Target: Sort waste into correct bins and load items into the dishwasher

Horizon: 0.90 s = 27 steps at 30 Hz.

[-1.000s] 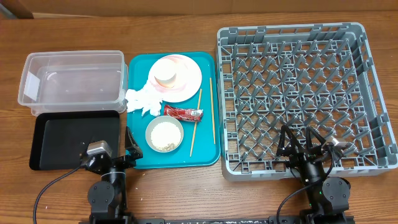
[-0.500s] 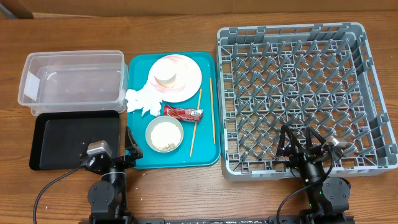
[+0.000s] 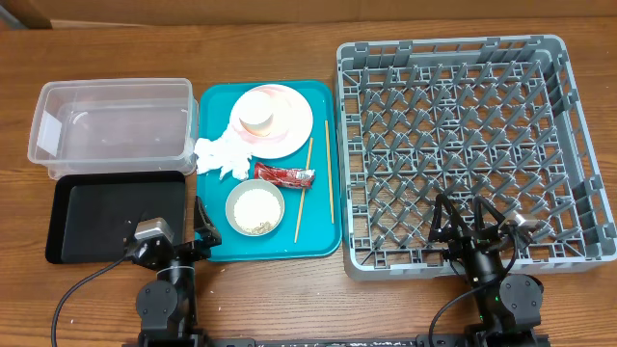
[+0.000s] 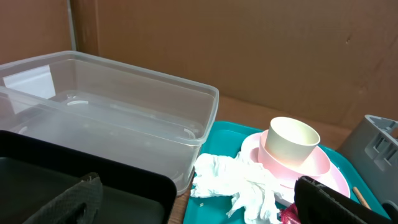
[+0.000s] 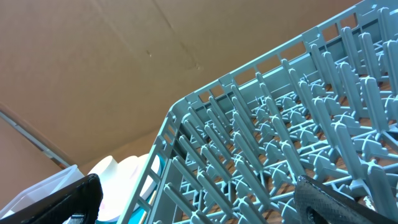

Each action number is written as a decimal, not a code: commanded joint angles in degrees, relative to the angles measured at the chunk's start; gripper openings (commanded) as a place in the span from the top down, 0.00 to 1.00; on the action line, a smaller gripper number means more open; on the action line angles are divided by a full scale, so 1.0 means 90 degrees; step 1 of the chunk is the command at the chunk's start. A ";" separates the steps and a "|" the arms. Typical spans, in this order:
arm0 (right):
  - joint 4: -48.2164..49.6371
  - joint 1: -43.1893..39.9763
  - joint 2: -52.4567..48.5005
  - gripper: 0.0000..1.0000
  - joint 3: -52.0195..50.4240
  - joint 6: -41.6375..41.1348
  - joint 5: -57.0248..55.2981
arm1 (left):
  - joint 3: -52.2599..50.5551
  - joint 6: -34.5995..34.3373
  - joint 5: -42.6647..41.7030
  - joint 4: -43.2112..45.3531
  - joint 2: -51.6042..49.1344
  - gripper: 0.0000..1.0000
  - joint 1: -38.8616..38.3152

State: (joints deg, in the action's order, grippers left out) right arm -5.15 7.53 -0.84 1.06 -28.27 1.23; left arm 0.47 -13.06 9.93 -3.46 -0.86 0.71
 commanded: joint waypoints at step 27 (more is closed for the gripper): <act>0.0036 -0.0022 0.0063 0.00 -0.0066 0.0015 -0.0027 | 0.0505 -0.0425 -0.1540 0.0192 0.0049 0.00 0.0000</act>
State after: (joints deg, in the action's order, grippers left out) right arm -5.17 7.53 -0.84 1.06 -28.25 1.21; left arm 1.02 -14.50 1.96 1.43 -0.86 0.73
